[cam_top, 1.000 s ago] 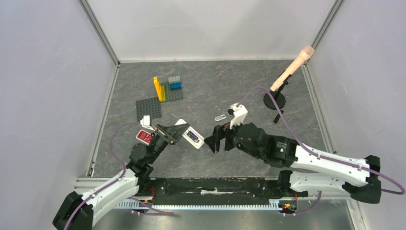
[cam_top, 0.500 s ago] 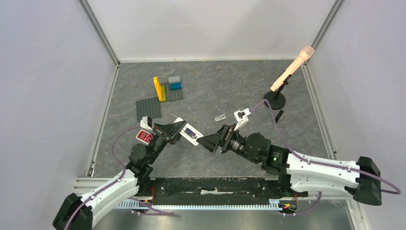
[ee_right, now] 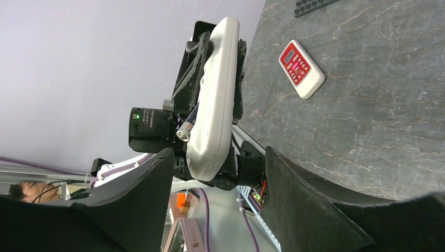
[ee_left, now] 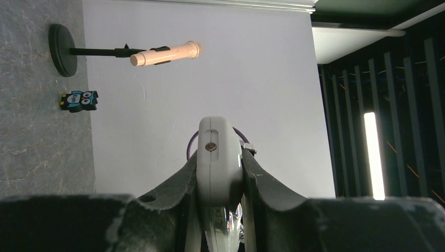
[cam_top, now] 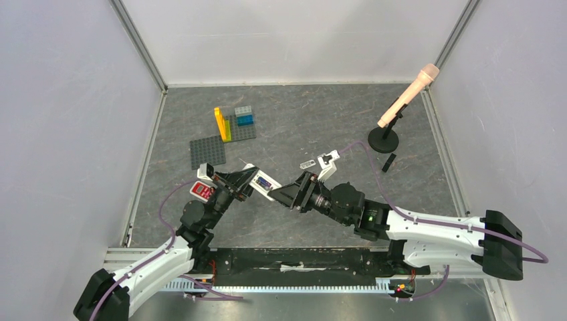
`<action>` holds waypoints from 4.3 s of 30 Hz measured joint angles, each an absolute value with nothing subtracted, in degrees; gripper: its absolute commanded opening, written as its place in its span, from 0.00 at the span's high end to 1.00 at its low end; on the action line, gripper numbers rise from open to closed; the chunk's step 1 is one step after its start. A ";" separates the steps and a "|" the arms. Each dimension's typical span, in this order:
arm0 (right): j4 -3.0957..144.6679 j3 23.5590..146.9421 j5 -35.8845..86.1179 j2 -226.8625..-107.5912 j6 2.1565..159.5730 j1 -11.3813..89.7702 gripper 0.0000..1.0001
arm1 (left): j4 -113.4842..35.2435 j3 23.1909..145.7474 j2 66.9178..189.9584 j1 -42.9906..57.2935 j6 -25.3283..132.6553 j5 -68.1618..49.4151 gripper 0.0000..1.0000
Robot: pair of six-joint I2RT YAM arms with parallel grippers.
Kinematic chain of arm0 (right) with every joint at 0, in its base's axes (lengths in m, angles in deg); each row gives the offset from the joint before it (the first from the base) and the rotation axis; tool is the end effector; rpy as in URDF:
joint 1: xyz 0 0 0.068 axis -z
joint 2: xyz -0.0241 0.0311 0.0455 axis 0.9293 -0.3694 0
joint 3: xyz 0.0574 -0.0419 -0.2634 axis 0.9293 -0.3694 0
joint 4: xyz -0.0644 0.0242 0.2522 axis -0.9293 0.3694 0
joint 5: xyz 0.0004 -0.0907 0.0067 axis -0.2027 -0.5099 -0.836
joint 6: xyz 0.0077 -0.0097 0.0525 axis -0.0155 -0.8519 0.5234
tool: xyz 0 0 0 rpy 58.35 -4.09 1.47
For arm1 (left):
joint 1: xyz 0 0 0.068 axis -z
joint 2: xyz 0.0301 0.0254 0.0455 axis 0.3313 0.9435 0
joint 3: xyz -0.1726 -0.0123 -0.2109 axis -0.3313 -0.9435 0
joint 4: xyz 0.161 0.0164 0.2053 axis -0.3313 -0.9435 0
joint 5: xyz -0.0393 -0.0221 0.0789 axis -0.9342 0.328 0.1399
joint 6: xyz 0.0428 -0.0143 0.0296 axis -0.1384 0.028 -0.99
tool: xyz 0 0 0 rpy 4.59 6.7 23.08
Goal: Load the batteries into the remote control
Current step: Load the battery into the remote control, then place the remote control at the center of the board.
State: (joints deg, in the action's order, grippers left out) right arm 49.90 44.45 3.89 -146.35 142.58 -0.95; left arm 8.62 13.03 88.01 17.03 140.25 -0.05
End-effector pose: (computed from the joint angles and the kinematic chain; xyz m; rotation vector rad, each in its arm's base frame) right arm 0.0943 0.2253 0.2823 0.1972 1.9242 1.5590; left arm 0.1176 -0.0857 0.2060 -0.8356 1.3583 -1.9319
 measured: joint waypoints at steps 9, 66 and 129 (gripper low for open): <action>49.20 44.49 3.85 -146.55 144.81 0.36 0.28 | 8.69 13.03 88.01 17.03 140.65 0.06 0.98; 64.02 50.63 4.04 -147.71 144.66 2.52 0.25 | 0.84 13.05 77.17 16.77 124.65 -0.58 0.98; 75.82 64.68 16.83 -157.00 96.27 -1.04 0.05 | -13.48 14.98 72.65 16.77 111.18 -8.79 0.98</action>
State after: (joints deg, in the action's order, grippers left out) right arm 75.82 64.68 16.83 -157.00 96.27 -1.04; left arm -13.48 14.98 72.65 16.77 111.18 -8.79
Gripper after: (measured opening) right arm 0.948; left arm 0.333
